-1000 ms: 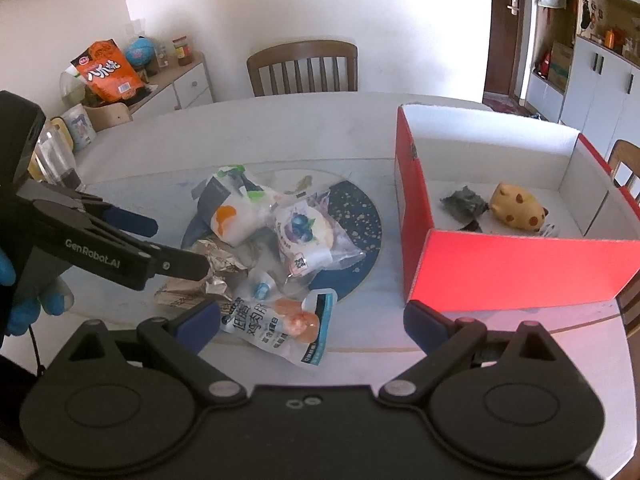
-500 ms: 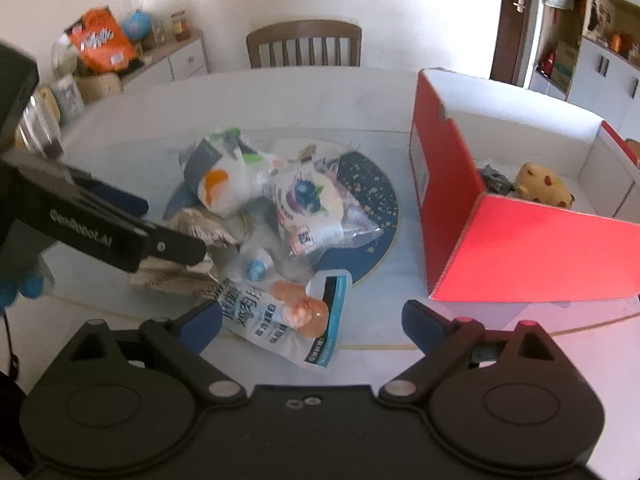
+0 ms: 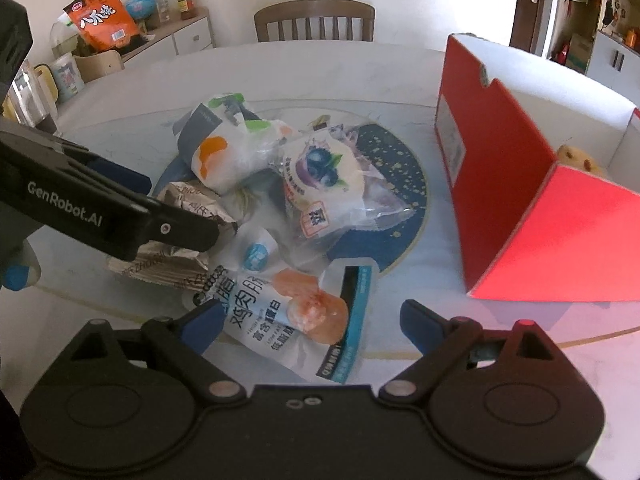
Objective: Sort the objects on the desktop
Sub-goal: 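Move both open tools back from the box to the item pile, then grasp the silver foil packet with the left tool while the right tool grasps the white chicken packet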
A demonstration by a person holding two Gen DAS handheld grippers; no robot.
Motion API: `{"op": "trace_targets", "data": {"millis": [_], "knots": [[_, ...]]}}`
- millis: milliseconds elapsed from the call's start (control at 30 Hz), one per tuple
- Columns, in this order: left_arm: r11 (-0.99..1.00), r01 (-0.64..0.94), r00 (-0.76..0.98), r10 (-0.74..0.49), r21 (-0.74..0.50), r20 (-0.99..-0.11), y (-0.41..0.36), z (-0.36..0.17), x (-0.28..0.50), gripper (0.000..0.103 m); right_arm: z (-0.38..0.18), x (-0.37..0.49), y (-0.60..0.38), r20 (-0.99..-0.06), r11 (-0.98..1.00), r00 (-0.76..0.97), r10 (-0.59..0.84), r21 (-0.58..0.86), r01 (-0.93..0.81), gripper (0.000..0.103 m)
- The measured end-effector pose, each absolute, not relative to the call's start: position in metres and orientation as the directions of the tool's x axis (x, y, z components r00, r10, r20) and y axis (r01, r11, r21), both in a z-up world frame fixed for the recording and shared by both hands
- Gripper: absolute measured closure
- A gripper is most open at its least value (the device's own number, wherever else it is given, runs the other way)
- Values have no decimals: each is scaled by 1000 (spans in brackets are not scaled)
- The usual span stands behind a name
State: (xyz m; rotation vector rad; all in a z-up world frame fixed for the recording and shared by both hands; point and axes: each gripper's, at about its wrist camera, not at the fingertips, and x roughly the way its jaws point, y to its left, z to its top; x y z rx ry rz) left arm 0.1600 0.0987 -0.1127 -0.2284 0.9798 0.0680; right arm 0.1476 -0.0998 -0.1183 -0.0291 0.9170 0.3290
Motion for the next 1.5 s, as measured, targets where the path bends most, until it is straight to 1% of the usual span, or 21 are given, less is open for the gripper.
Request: {"op": "trace_targets", "data": {"millis": [267,633,733,767,800,833,933,1067,1100,1133,1167,1200,1233,1300,1367,1500], "knots": [[974,-161,555,-47,-162,-831,99,-117,166,0,-121,158,-96,-766,945,564,307,175,-277,7],[970,-182,542,-39,-162,-839,102,-126,168,1,-127,158,-90,-756,949,588,288,141,-283,7],[967,-190,546,-41,-172,-837,104,-128,167,1,-127,156,-90,-753,950,595,281,129,-285,9],[966,-191,548,-41,-173,-836,104,-128,166,2,-126,155,-91,-750,950,599,281,129,-283,12],[968,-187,549,-40,-170,-835,103,-128,166,3,-126,155,-92,-746,950,603,281,130,-283,18],[970,-181,552,-39,-165,-833,102,-128,166,6,-125,155,-92,-744,949,604,287,136,-283,21],[975,-161,557,-39,-155,-830,98,-127,166,10,-124,155,-92,-743,948,603,292,143,-283,23],[977,-153,561,-41,-152,-827,97,-126,165,14,-121,155,-93,-738,946,603,303,158,-283,31],[977,-148,562,-43,-151,-826,97,-126,164,16,-120,154,-94,-735,945,605,306,160,-284,35],[978,-142,563,-45,-150,-825,96,-126,165,18,-119,154,-94,-736,945,603,308,161,-286,45],[979,-139,565,-46,-151,-824,96,-125,165,20,-119,154,-94,-739,942,594,318,173,-289,56],[978,-137,567,-52,-156,-822,96,-125,164,24,-118,154,-95,-738,943,596,317,177,-282,57],[979,-134,567,-54,-157,-822,95,-125,165,25,-119,153,-96,-739,942,594,318,179,-283,57],[979,-131,568,-56,-157,-821,95,-124,164,27,-119,151,-97,-738,942,594,322,185,-281,61],[979,-128,572,-57,-158,-818,95,-124,162,29,-117,149,-98,-733,941,596,326,192,-279,69],[978,-135,574,-52,-157,-817,94,-123,160,31,-113,146,-100,-725,939,602,335,206,-275,74]]}}
